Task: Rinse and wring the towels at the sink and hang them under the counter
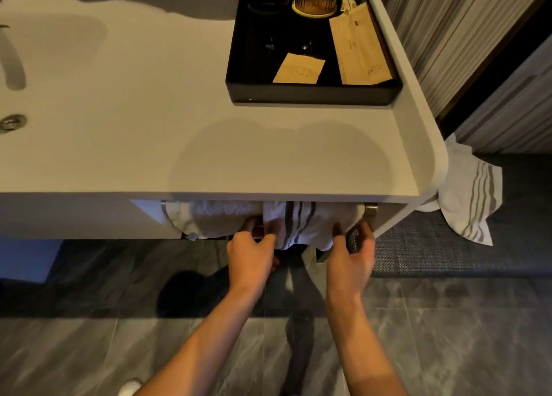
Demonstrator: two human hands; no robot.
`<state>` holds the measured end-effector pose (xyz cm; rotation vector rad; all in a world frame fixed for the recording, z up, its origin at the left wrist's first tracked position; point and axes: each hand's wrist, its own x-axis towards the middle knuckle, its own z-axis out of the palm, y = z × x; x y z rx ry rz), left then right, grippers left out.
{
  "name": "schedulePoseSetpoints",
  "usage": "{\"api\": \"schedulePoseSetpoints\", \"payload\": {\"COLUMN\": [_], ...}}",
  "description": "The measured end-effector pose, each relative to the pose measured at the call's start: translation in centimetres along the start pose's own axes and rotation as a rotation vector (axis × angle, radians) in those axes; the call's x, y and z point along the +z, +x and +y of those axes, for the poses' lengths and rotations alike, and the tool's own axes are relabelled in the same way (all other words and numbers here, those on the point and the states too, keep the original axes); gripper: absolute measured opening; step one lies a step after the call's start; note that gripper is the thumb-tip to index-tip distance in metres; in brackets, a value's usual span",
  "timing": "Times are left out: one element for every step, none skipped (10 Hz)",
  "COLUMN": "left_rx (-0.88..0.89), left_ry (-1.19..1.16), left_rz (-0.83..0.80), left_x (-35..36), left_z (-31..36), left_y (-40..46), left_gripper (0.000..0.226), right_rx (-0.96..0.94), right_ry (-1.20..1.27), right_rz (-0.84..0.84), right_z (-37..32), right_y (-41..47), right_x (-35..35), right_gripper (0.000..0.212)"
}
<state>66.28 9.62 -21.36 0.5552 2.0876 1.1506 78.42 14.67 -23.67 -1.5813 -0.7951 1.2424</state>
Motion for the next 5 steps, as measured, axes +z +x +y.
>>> {"api": "schedulePoseSetpoints", "payload": {"left_rx": [-0.020, 0.038, 0.004, 0.030, 0.110], "left_ry": [-0.025, -0.094, -0.122, -0.006, 0.225], "left_rz": [-0.038, -0.106, -0.124, -0.091, -0.029], "left_x": [0.4, 1.0, 1.1, 0.5, -0.9], "left_z": [-0.1, 0.4, 0.2, -2.1, -5.4], "left_y": [0.2, -0.1, 0.1, 0.5, -0.3], "left_gripper": [0.011, 0.013, 0.017, 0.020, 0.031], "right_rx": [0.061, -0.068, -0.058, 0.084, 0.149], "right_ry": [0.007, -0.011, -0.049, -0.142, -0.220], "right_rz": [-0.020, 0.158, 0.233, 0.118, 0.088], "right_z": [-1.2, -1.9, -1.8, -0.4, 0.8], "right_y": [1.0, 0.8, 1.2, 1.3, -1.7], "right_x": [0.9, 0.5, -0.3, -0.9, -2.1], "right_gripper": [0.035, 0.010, 0.009, 0.013, 0.042]}}
